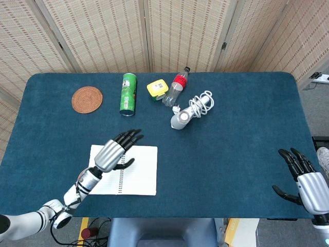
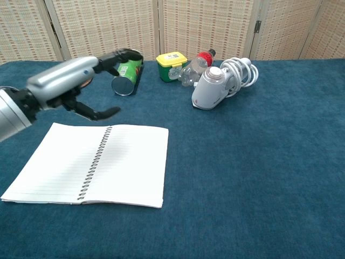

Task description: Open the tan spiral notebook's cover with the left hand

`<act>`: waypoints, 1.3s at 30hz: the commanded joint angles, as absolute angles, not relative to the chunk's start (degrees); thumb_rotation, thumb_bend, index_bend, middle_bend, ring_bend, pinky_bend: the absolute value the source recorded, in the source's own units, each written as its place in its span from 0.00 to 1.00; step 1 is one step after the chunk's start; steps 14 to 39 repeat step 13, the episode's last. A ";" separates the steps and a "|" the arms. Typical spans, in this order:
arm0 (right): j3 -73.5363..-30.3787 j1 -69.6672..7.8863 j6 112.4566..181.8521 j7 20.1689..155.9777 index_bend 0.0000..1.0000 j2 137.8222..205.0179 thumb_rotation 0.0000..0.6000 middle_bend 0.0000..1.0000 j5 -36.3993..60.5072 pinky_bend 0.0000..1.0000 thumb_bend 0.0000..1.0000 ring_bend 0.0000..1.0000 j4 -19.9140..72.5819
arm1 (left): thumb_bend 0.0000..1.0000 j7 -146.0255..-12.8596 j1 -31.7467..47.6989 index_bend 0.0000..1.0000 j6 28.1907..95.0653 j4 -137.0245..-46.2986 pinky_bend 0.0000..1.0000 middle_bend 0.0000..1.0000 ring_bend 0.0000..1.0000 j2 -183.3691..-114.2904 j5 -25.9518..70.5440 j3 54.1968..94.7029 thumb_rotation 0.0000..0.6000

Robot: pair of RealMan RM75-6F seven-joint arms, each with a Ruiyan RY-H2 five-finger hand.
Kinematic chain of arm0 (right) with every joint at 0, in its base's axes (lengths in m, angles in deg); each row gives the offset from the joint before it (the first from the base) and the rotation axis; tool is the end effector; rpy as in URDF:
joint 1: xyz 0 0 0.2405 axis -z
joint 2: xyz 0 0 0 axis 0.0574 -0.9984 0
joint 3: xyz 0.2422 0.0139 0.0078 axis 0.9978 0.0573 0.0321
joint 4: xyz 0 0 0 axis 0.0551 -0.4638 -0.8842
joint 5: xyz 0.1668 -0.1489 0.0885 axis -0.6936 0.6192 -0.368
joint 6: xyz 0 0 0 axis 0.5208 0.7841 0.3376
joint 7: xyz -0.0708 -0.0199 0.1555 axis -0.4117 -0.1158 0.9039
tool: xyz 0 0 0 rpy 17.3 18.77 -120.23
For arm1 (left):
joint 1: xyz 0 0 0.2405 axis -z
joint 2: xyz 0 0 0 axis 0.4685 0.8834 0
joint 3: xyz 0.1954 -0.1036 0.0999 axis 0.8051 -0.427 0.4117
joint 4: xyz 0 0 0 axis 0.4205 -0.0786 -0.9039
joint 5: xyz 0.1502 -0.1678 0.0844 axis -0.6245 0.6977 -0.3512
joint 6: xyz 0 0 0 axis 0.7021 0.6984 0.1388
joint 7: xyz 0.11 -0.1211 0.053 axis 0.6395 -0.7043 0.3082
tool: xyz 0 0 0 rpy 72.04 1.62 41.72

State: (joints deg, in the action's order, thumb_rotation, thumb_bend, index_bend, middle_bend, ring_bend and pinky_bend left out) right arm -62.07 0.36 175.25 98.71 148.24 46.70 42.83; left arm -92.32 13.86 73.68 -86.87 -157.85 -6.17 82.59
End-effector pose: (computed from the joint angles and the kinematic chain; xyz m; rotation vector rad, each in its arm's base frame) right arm -0.2954 -0.1864 0.1464 1.4687 -0.8956 1.1150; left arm -0.1418 0.3515 -0.0322 -1.8939 -0.7893 -1.4125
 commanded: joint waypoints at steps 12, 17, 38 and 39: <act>-61.17 -3.32 171.02 99.14 0.04 147.90 1.00 0.15 46.97 0.12 0.23 0.02 42.72 | 0.40 -82.31 -5.35 0.11 79.65 -102.32 0.22 0.04 0.08 -140.98 11.44 80.33 1.00; -61.16 -3.49 170.73 99.13 0.04 147.93 1.00 0.15 46.84 0.12 0.23 0.02 42.74 | 0.40 -81.68 -6.47 0.11 80.56 -103.42 0.22 0.04 0.08 -140.21 11.55 80.66 1.00; -61.16 -3.49 170.73 99.13 0.04 147.93 1.00 0.15 46.84 0.12 0.23 0.02 42.74 | 0.40 -81.68 -6.47 0.11 80.56 -103.42 0.22 0.04 0.08 -140.21 11.55 80.66 1.00; -61.16 -3.49 170.73 99.13 0.04 147.93 1.00 0.15 46.84 0.12 0.23 0.02 42.74 | 0.40 -81.68 -6.47 0.11 80.56 -103.42 0.22 0.04 0.08 -140.21 11.55 80.66 1.00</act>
